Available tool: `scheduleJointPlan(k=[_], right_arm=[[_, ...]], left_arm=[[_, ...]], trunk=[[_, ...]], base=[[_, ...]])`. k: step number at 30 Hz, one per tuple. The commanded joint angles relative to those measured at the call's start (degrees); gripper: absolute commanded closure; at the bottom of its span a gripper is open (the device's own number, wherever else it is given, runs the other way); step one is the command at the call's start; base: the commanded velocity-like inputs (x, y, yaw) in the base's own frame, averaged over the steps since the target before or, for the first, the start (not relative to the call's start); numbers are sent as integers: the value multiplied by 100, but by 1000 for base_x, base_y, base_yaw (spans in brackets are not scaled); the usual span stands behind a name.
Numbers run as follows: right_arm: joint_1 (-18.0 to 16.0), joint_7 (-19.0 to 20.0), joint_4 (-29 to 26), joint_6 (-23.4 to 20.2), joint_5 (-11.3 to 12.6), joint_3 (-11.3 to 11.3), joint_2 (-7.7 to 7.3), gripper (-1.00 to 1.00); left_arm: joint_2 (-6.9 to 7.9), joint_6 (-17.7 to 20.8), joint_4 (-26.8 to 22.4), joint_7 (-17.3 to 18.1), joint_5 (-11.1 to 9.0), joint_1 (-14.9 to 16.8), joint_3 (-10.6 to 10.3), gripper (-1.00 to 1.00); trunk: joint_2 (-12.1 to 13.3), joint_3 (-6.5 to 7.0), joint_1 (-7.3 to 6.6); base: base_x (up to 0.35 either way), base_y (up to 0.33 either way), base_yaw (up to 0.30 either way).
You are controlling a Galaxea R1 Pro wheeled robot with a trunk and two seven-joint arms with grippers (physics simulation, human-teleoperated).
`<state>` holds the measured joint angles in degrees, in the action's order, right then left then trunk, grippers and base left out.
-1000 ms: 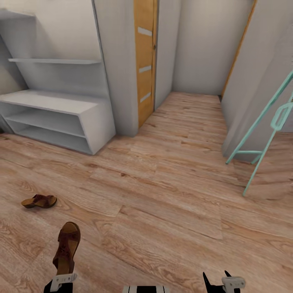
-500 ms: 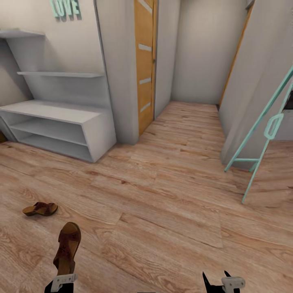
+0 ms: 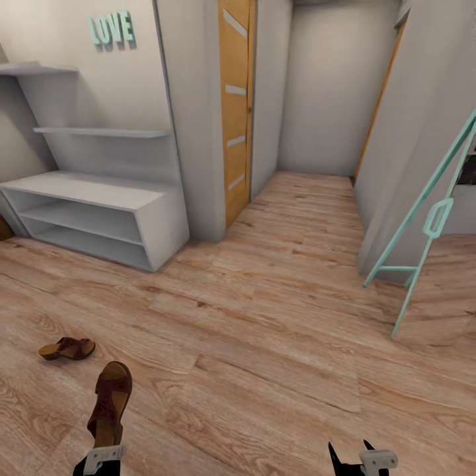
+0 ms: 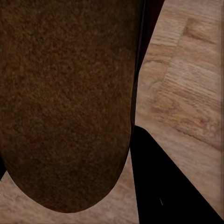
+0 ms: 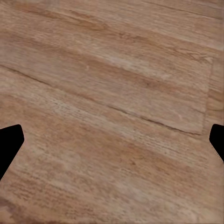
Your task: Pick up the two gym shoes and the two sandals from the corridor floor and place them onto the hallstand (shoe rack) in the corridor, making sure they are on the rack and not on the floor. Arrange them so the two gym shoes are next to each other and the two sandals are next to each other.
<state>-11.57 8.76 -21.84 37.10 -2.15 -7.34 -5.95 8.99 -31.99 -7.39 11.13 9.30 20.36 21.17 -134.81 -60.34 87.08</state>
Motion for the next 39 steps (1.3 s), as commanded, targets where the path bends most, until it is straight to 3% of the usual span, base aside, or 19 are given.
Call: scheduleJointPlan(k=[1,5,11,28,39], right_arm=[[-3,47,4,16,-22,-48,5,-100],[-3,47,1,16,-18,-48,14,-100],[-3,40,-2,23,-14,-48,52,-100],[-3,38,12,25,-17,-40,84,-100],[-3,38,13,25,-22,-39,86,-100]], left_arm=[[-1,-18,6,21,73,3,54,100],[-1,-18,3,21,73,3,54,100],[-2,-18,1,21,76,3,51,100],[-4,-18,0,21,90,3,46,100],[-3,-18,0,21,72,3,54,100]], trunk=[[40,17,-24],[200,94,-111],[200,95,-111],[200,95,-111],[200,95,-111]], base=[[0,0,0],[0,0,0],[0,0,101],[5,0,271],[216,156,279]])
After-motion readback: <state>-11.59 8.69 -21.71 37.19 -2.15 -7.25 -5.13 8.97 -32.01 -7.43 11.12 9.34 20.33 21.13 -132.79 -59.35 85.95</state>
